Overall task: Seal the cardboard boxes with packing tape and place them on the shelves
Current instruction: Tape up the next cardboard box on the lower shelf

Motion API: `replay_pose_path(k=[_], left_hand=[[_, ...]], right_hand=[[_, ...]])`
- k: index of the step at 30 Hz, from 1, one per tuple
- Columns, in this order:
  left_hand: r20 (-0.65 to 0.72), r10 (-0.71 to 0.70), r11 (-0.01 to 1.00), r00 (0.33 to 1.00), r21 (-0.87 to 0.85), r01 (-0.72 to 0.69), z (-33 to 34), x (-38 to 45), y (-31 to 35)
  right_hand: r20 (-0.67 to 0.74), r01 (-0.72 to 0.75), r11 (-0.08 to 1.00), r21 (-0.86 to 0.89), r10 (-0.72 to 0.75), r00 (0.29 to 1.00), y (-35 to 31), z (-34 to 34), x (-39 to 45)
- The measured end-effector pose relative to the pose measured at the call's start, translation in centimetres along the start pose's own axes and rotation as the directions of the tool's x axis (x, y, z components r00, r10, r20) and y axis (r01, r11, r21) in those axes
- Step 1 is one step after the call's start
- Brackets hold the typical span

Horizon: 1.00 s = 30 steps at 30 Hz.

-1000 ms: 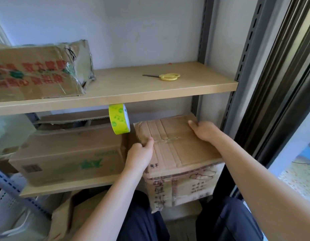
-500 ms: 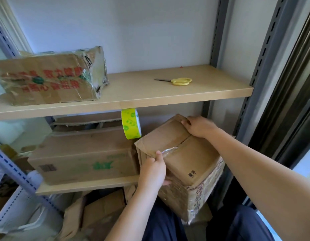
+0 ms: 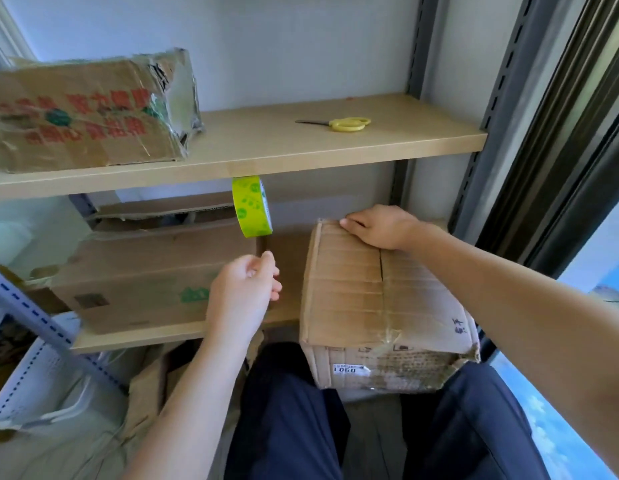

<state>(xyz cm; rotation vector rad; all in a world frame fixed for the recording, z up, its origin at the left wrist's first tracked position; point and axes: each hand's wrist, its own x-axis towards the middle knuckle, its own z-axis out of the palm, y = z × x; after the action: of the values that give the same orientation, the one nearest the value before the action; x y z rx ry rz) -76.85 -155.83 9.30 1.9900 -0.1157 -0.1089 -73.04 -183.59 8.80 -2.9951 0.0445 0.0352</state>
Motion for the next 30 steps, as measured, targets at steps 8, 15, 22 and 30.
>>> replay_pose_path(k=[8, 15, 22, 30], left_hand=[[0.36, -0.082, 0.996, 0.929, -0.008, 0.091, 7.1, 0.3, -6.1], [0.35, -0.011, 0.968, 0.937, 0.238, -0.078, 5.9, -2.3, -6.2], [-0.114, -0.123, 0.975, 0.986, -0.201, 0.099, 1.1, 1.7, -3.8], [-0.104, 0.112, 0.952, 0.988, -0.273, -0.137, -1.4, 4.0, 5.3]], right_hand=[[-0.053, 0.01, 0.995, -0.101, -0.015, 0.998, -1.4, 1.2, -3.0], [-0.018, 0.051, 0.993, -0.108, -0.053, 0.998, -2.1, 3.6, -7.4], [-0.173, -0.001, 0.969, 0.245, 0.045, 0.984, -5.6, 1.0, -6.0], [-0.188, 0.075, 0.465, 0.882, 0.202, 0.961, -16.4, -3.8, 0.2]])
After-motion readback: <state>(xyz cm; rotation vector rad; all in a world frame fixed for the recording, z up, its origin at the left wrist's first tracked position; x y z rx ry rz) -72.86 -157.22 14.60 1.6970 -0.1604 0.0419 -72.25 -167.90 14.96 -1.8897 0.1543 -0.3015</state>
